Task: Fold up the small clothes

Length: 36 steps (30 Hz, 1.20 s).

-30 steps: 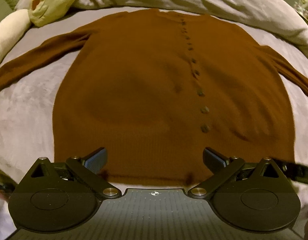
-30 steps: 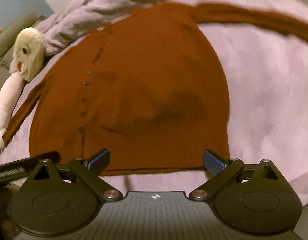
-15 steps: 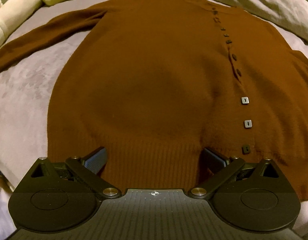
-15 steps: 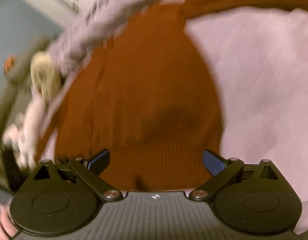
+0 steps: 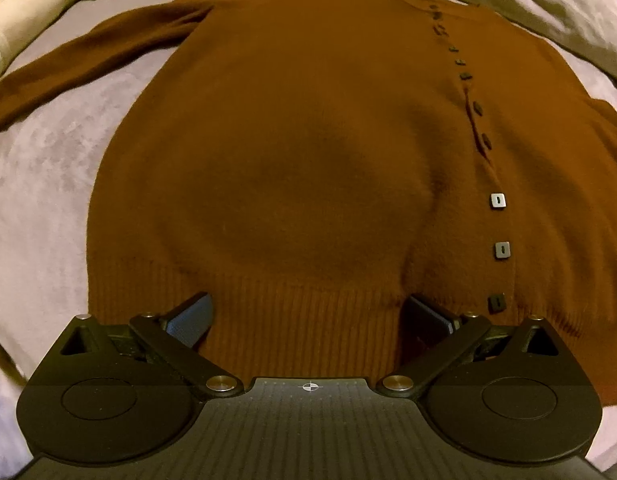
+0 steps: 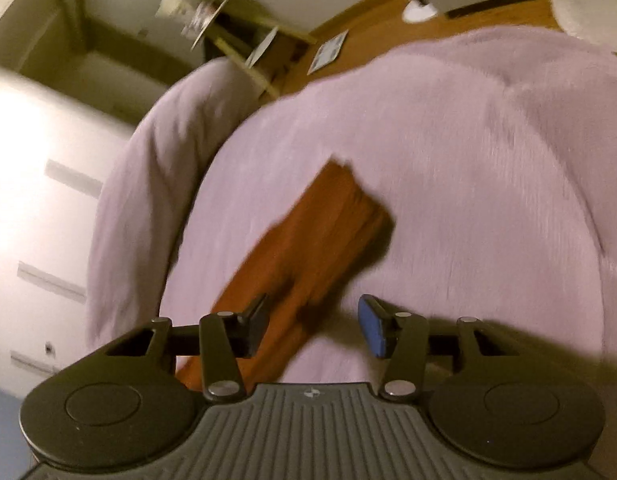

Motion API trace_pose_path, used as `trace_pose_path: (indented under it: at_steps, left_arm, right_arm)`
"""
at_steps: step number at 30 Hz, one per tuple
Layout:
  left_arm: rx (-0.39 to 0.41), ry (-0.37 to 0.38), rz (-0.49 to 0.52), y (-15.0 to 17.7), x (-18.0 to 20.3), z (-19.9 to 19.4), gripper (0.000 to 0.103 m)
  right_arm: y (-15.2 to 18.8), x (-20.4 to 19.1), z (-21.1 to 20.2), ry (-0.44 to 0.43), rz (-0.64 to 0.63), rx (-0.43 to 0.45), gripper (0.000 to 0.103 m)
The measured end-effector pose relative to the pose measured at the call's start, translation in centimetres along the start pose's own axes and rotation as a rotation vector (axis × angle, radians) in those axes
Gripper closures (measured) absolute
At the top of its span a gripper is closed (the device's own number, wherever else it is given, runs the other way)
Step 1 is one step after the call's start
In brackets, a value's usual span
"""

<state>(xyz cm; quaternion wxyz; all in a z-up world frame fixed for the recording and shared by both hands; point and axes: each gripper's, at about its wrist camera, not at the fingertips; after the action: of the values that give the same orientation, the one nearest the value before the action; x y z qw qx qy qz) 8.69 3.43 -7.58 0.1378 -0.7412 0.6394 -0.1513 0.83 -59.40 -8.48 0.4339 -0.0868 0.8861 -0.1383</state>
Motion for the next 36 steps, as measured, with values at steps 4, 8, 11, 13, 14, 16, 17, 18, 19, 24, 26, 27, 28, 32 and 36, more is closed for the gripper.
trace_pose_path:
  at_steps: [4, 8, 11, 13, 14, 16, 17, 18, 19, 24, 26, 27, 28, 32, 36]
  left_arm:
    - [0.001, 0.001, 0.014, -0.3, -0.1, -0.2, 0.000]
    - [0.047, -0.037, 0.045, -0.5, 0.1, -1.5, 0.000]
    - [0.105, -0.021, 0.047, -1.2, -0.4, -2.7, 0.000]
    - [0.135, 0.018, 0.029, -2.1, -1.0, -3.5, 0.000]
    - [0.149, 0.033, 0.023, -2.6, -1.3, -3.8, 0.000]
    - [0.181, 0.058, 0.019, -3.7, -1.7, -4.3, 0.000]
    - [0.198, 0.064, 0.014, -4.3, -1.7, -4.4, 0.000]
    - [0.213, 0.075, 0.008, -4.7, -1.9, -4.7, 0.000]
    - [0.227, 0.092, 0.002, -5.2, -1.9, -4.8, 0.000]
    - [0.251, 0.198, 0.032, -7.9, -0.1, -4.5, 0.000]
    - [0.256, 0.235, 0.069, -9.0, 1.2, -4.2, 0.000]
    - [0.258, 0.261, 0.083, -9.4, 1.8, -4.0, 0.000]
    - [0.252, 0.292, 0.099, -10.1, 2.7, -3.7, 0.000]
    - [0.202, 0.444, 0.108, -12.7, 6.6, -1.5, 0.000]
    - [0.142, 0.536, 0.075, -15.2, 11.0, 1.6, 0.000]
  right_arm:
    - [-0.5, -0.3, 1.3, 0.038, 0.014, 0.013, 0.070]
    - [-0.7, -2.8, 0.8, 0.049, -0.066, 0.044, 0.097]
    - [0.1, -8.5, 0.2, 0.009, -0.295, 0.089, 0.097]
    - [2.1, -12.9, 0.1, -0.063, -0.425, 0.088, 0.097]
    - [3.1, -14.7, 0.2, -0.096, -0.470, 0.082, 0.097]
    - [6.2, -18.9, 0.6, -0.188, -0.573, 0.055, 0.097]
    - [8.4, -21.0, 0.8, -0.243, -0.625, 0.029, 0.097]
    - [10.4, -22.6, 1.1, -0.287, -0.663, 0.001, 0.097]
    - [12.8, -24.2, 1.6, -0.338, -0.704, -0.039, 0.097]
    - [23.2, -27.1, 3.9, -0.432, -0.869, -0.241, 0.091]
    - [24.6, -25.8, 5.0, -0.394, -0.838, -0.302, 0.083]
    - [24.5, -24.9, 5.2, -0.368, -0.809, -0.311, 0.083]
    - [23.9, -23.9, 5.6, -0.344, -0.775, -0.315, 0.083]
    - [22.9, -19.0, 4.8, -0.266, -0.707, -0.345, 0.083]
    - [22.1, -15.1, 3.6, -0.202, -0.728, -0.349, 0.083]
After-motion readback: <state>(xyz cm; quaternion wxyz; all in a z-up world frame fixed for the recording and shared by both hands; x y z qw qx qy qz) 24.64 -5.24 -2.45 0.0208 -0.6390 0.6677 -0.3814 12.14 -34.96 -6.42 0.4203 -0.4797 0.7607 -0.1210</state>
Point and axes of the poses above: each gripper's, at about its wrist camera, not at the fingertips, and z roughly the way its jaws point, x to its right, y to its underside
